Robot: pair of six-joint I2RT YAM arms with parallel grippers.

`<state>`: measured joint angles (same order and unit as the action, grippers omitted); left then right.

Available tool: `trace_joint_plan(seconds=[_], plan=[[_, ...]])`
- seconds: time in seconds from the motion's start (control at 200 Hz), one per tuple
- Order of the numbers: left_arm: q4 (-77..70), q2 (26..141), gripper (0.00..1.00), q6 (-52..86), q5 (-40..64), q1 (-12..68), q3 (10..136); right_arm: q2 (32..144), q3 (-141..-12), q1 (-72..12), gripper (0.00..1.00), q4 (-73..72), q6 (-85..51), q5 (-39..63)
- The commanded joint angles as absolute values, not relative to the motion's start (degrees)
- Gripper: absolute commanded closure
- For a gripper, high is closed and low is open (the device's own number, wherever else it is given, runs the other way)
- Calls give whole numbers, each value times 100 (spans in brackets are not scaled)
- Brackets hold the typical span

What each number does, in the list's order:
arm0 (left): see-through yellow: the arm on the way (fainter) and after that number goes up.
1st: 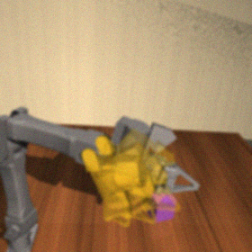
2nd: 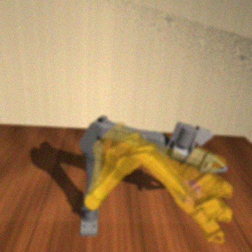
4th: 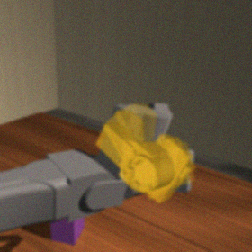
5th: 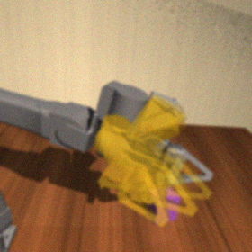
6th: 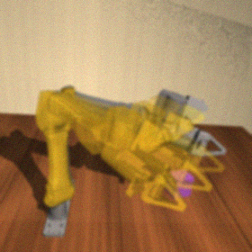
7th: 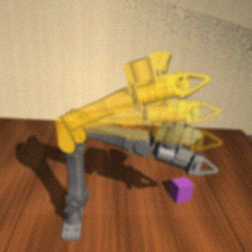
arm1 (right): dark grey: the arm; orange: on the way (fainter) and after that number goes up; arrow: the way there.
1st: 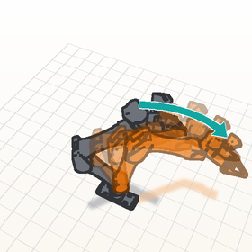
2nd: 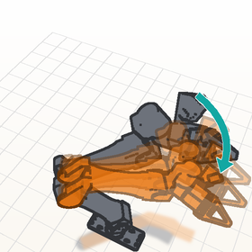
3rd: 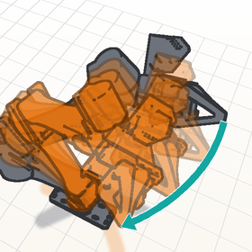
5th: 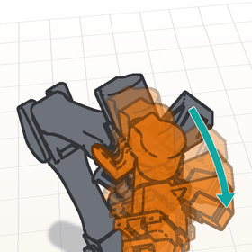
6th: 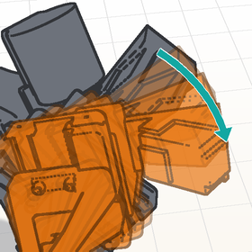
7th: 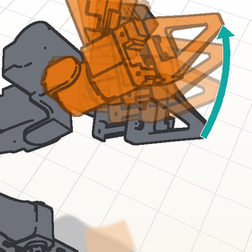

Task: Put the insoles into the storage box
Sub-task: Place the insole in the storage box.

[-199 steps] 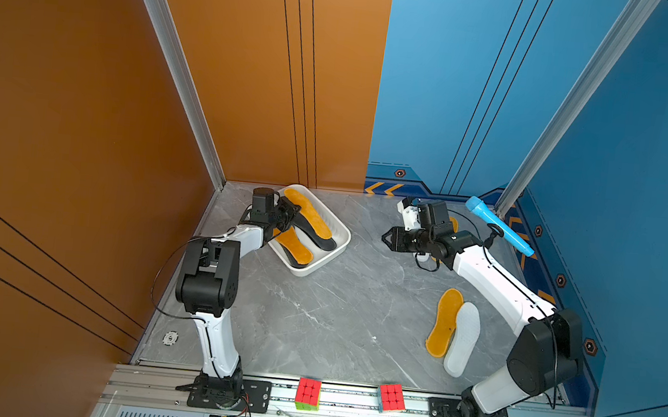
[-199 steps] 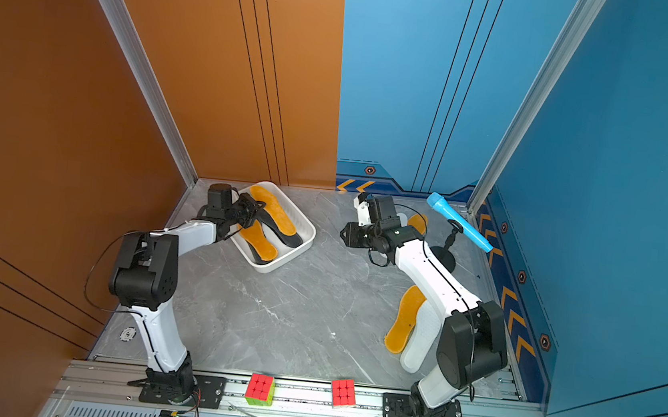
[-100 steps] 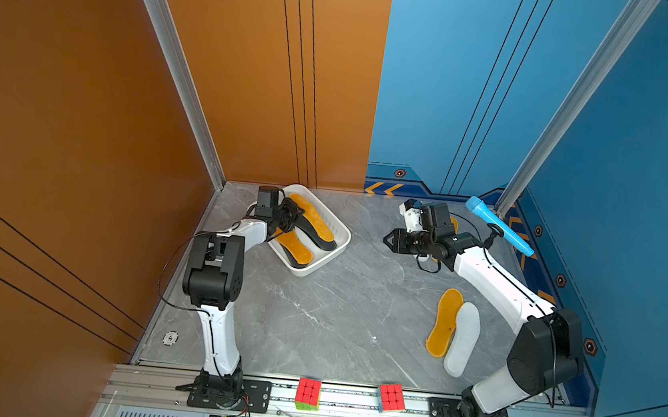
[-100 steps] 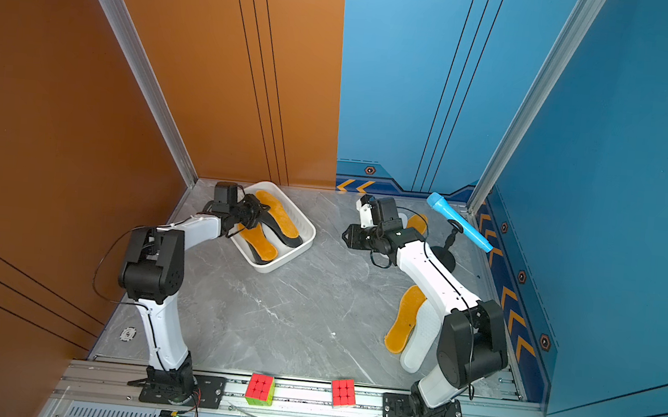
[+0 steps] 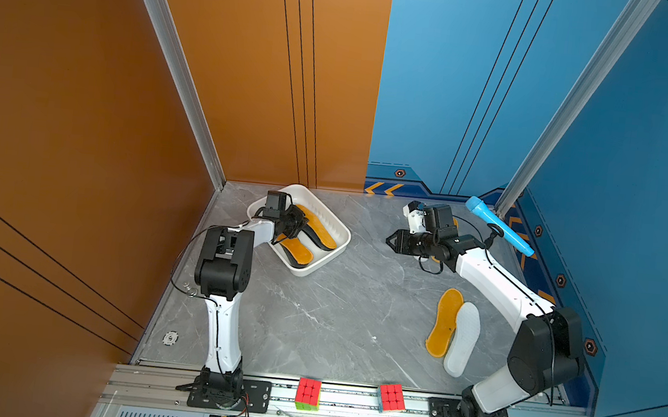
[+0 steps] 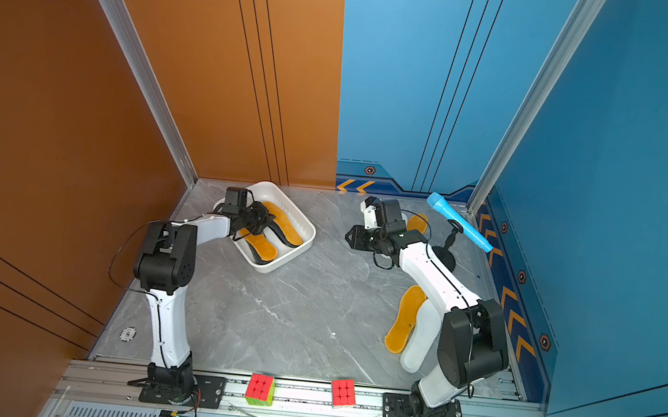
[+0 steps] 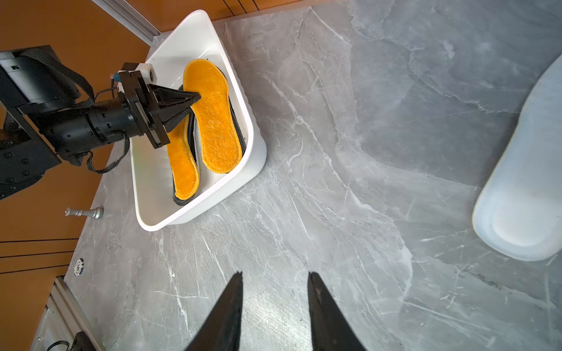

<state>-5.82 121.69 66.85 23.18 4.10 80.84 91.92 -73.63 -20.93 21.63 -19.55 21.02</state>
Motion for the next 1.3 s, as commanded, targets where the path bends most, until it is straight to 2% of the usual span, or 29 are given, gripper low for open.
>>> trace_joint_plan(seconds=[0.0, 0.811, 0.901, 1.091, 1.151, 1.211, 1.297], plan=[[-422, 12208, 97, 6523, 2178, 413, 8299, 9018, -7244, -2031, 63, 2030, -2035, 2188], [-334, 12419, 94, 6570, 2051, 272, 8611, 8994, -7138, -1943, 63, 1985, -2065, 2294], [-334, 12410, 87, 6582, 1989, 264, 8564, 8982, -7125, -1942, 63, 1972, -2074, 2298], [-410, 12498, 86, 6622, 1982, 257, 8540, 8974, -7087, -1936, 63, 1969, -2083, 2311], [-422, 12506, 81, 6635, 1982, 254, 8523, 8965, -7075, -1934, 63, 1971, -2083, 2312], [-424, 12482, 72, 6647, 1987, 263, 8501, 8941, -7053, -1934, 63, 1978, -2083, 2303], [-420, 12408, 65, 6627, 1955, 264, 8454, 8901, -7016, -1916, 63, 1985, -2083, 2285]])
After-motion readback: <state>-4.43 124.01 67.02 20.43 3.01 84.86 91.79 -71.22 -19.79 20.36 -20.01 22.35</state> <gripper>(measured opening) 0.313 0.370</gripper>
